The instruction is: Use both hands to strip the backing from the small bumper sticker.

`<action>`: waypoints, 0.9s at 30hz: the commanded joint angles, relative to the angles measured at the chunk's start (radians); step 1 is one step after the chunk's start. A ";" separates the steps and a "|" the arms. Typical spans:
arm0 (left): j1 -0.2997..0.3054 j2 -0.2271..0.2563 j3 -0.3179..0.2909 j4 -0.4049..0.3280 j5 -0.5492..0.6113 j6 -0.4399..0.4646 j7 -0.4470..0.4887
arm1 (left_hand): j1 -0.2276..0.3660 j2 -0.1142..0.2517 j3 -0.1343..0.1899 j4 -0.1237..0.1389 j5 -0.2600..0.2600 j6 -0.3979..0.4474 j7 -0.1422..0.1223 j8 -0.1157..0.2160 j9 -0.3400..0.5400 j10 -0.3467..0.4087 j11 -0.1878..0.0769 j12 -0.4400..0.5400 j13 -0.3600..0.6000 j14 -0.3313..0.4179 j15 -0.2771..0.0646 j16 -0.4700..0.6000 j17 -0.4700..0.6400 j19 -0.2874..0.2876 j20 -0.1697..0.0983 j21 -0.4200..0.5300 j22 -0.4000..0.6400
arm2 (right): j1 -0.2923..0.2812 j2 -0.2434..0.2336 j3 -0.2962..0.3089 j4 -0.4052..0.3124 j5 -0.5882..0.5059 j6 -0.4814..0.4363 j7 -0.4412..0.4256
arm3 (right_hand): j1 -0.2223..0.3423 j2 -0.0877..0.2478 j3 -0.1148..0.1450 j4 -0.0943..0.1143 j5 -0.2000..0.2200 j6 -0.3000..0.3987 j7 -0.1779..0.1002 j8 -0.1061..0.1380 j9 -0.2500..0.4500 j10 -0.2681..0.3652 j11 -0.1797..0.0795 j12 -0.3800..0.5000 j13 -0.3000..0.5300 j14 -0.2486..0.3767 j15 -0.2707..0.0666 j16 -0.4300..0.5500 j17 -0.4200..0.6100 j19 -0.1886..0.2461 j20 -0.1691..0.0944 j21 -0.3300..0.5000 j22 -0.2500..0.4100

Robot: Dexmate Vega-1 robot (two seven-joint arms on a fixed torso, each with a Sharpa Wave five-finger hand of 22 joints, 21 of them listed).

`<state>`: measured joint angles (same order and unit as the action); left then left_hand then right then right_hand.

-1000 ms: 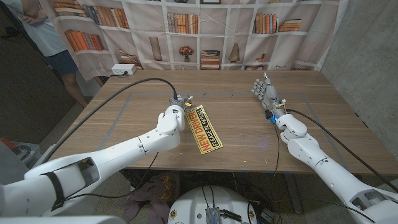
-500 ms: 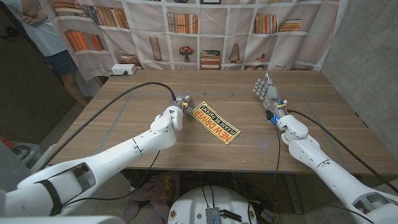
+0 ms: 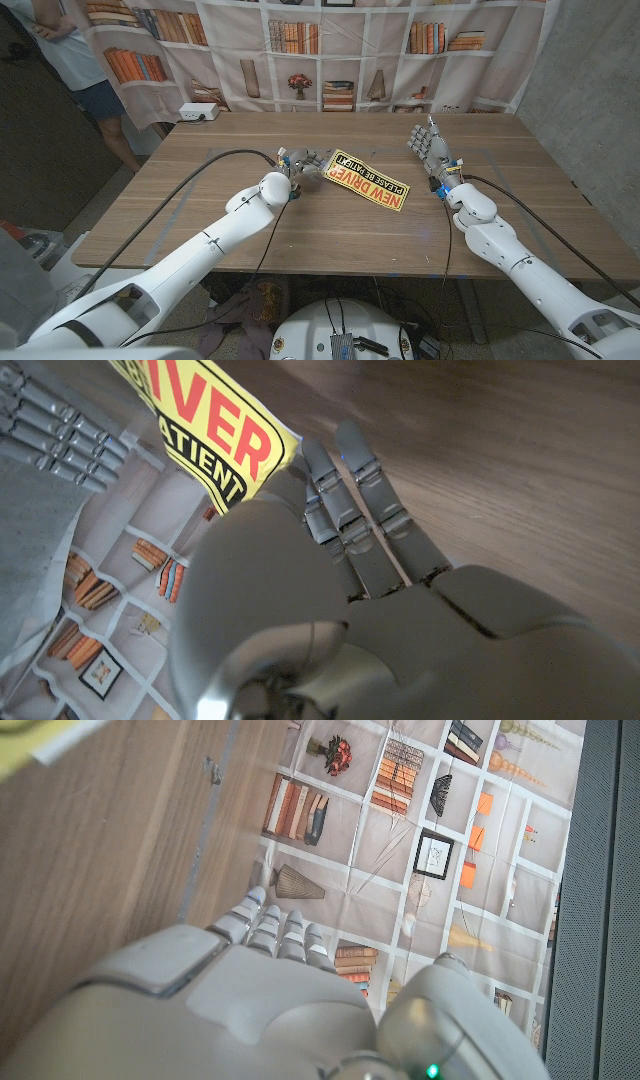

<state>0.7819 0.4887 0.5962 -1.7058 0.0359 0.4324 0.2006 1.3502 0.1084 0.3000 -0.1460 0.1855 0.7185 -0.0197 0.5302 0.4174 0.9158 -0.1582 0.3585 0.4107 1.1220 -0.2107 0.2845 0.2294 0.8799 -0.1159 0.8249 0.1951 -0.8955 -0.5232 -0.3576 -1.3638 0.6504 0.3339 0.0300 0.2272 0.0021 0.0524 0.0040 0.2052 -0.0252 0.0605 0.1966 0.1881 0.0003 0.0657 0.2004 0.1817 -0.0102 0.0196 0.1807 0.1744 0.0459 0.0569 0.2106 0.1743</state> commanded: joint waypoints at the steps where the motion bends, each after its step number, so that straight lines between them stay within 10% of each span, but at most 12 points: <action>1: 0.055 -0.081 -0.114 0.113 -0.372 -0.295 0.020 | 0.005 0.004 0.009 -0.002 0.007 0.028 0.024 -0.002 0.002 0.001 0.009 -0.001 0.004 -0.001 -0.024 -0.002 0.003 -0.005 -0.078 0.008 0.001 | 0.014 -0.006 -0.011 -0.005 -0.026 -0.012 -0.013 | 0.005 0.010 -0.001 -0.002 -0.004 0.000 -0.002 0.002 0.004 0.002 -0.005 0.007 0.003 -0.005 -0.009 0.004 0.004 0.003 0.000 -0.001 0.006; 27: 0.022 -0.142 -0.109 0.290 -0.657 -0.530 -0.156 | 0.006 0.005 0.017 0.002 0.008 0.014 0.020 -0.017 -0.001 -0.004 0.007 -0.008 0.011 -0.006 -0.024 -0.008 0.010 -0.017 -0.078 0.019 -0.004 | 0.039 -0.007 -0.036 0.004 -0.065 -0.030 -0.024 | 0.006 0.012 -0.002 -0.004 -0.004 0.000 -0.001 0.001 0.004 0.001 -0.003 0.007 0.003 -0.006 -0.008 0.003 0.004 0.005 -0.002 -0.004 0.006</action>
<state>0.8151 0.3783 0.4937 -1.4838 -0.5041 -0.0105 0.1112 1.3500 0.1083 0.3083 -0.1462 0.1895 0.7257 -0.0159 0.5162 0.4172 0.9138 -0.1496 0.3519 0.4201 1.1197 -0.2123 0.2769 0.2350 0.8675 -0.1105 0.8399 0.1906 -0.8660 -0.5247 -0.3832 -1.3584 0.6058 0.3153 0.0133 0.2312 0.0061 0.0497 0.0012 0.2052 -0.0252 0.0605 0.1966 0.1881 0.0002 0.0658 0.2004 0.1817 -0.0162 0.0145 0.1807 0.1743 0.0494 0.0533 0.2069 0.1744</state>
